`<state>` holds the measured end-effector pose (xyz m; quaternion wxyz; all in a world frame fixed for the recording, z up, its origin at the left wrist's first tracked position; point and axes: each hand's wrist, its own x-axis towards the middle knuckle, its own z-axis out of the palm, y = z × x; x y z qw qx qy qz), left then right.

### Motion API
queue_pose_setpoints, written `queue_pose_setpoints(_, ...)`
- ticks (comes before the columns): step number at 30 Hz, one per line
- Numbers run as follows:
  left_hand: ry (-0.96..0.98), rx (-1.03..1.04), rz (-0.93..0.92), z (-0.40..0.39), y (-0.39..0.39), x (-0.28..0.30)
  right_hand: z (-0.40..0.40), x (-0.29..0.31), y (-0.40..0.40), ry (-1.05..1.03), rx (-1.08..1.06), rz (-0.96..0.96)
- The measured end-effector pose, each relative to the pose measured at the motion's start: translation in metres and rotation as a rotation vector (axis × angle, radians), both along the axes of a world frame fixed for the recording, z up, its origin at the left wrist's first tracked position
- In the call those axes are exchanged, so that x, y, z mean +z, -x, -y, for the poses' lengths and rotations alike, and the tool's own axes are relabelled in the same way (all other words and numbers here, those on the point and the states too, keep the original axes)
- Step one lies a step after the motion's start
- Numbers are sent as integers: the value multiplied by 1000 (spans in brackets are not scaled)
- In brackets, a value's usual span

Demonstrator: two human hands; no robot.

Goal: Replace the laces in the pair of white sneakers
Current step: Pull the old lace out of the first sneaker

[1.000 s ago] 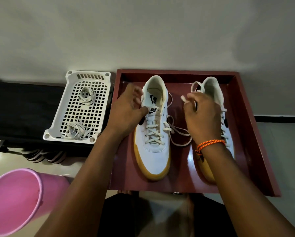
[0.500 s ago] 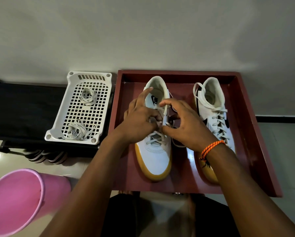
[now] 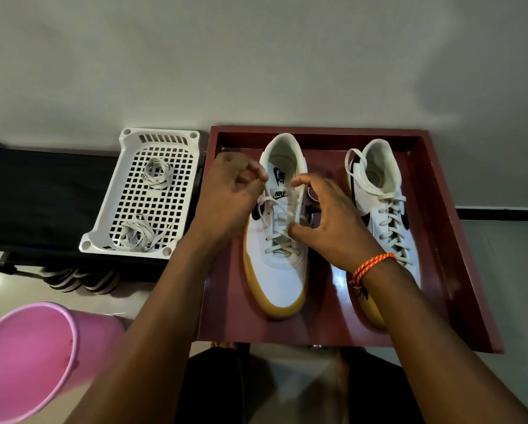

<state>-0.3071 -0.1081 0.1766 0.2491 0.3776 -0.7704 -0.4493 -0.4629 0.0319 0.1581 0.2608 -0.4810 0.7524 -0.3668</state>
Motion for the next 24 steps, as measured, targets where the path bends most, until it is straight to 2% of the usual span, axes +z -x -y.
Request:
queue_pose_setpoints(2, 118, -86, 28, -4, 3, -3, 1, -1, 0, 15, 4, 10)
queue_pose_setpoints(4, 290, -210, 203, -10, 5, -12, 1, -2, -1, 31, 9, 13)
queue_pose_setpoints(7, 313, -292, 388, -20, 8, -21, 2, -2, -3, 33, 7, -1)
queue_pose_setpoints(10, 273, -242, 338, -18, 11, -18, 1, -1, -2, 26, 9, 5)
queue_pose_setpoints(13, 102, -96, 102, -3, 10, -6, 1, -1, -1, 20, 5, 13)
queue_pose_setpoints(15, 80, -42, -5, 6, 4, -7, 1, -2, -2, 20, -2, 10)
queue_pose_setpoints(17, 172, -99, 62, 6, 0, -12, 1, -2, -4, 21, -9, 3)
queue_pose_setpoints(19, 263, -235, 273, -4, 3, -16, 2, -2, -4, 30, -14, -3)
queue_pose_setpoints(21, 259, -320, 415, -18, 9, -17, 3, -3, -4, 47, -8, -1)
queue_pose_setpoints(24, 244, -294, 400, -24, 12, -14, 3, -3, -3, 44, -2, 3)
